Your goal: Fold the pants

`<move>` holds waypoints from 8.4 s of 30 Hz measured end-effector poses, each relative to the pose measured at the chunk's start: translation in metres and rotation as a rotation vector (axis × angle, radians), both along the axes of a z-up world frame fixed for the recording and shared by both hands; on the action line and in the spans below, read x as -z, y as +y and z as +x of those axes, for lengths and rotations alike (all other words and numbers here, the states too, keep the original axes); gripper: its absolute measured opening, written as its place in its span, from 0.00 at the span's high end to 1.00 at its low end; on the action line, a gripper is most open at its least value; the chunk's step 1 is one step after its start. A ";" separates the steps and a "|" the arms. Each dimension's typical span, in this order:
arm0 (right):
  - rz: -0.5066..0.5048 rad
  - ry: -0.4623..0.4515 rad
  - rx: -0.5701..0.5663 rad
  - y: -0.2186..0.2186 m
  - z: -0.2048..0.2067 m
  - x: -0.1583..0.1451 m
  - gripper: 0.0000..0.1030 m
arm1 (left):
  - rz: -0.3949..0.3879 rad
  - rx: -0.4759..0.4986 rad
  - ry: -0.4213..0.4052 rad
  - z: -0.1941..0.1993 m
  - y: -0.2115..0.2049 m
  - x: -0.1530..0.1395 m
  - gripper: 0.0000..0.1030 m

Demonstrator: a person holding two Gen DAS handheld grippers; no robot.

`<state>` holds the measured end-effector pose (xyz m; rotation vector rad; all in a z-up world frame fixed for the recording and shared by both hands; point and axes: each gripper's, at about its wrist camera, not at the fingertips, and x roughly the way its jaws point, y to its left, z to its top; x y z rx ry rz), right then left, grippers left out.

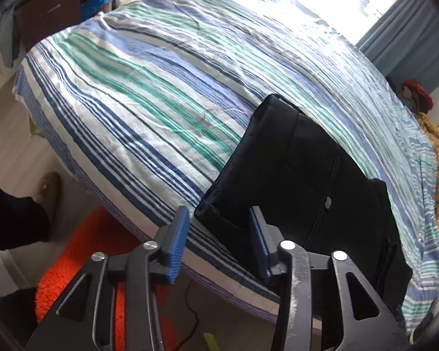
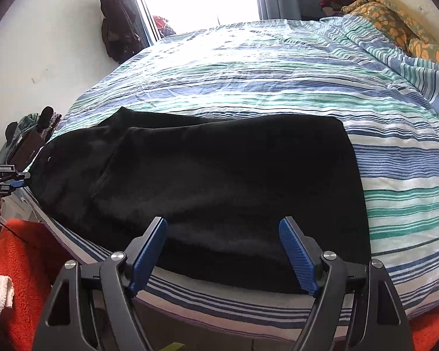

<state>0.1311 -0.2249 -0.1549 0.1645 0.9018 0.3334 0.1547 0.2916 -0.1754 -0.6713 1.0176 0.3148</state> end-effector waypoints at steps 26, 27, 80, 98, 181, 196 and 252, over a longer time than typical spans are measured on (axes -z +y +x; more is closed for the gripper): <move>0.080 -0.088 0.157 -0.041 -0.005 -0.022 0.24 | 0.410 0.607 -0.451 -0.013 -0.234 -0.170 0.82; 0.089 -0.097 0.152 -0.042 -0.005 -0.024 0.24 | 0.415 0.679 -0.461 -0.011 -0.267 -0.171 0.82; 0.532 0.463 -0.012 -0.143 0.065 0.040 0.78 | 0.323 0.639 -0.163 0.026 -0.308 -0.088 0.35; 0.162 0.185 -0.028 -0.078 0.119 0.000 0.66 | 0.485 0.823 -0.076 0.029 -0.384 -0.028 0.28; 0.001 -0.086 -0.096 -0.061 -0.031 -0.019 0.20 | 0.439 0.669 0.032 0.054 -0.382 -0.021 0.00; 0.644 0.076 0.277 -0.197 -0.015 0.020 0.20 | 0.115 0.744 -0.065 0.085 -0.309 -0.060 0.02; -0.188 0.028 0.033 0.046 -0.025 -0.106 0.00 | 0.522 0.507 -0.109 -0.004 -0.303 -0.127 0.05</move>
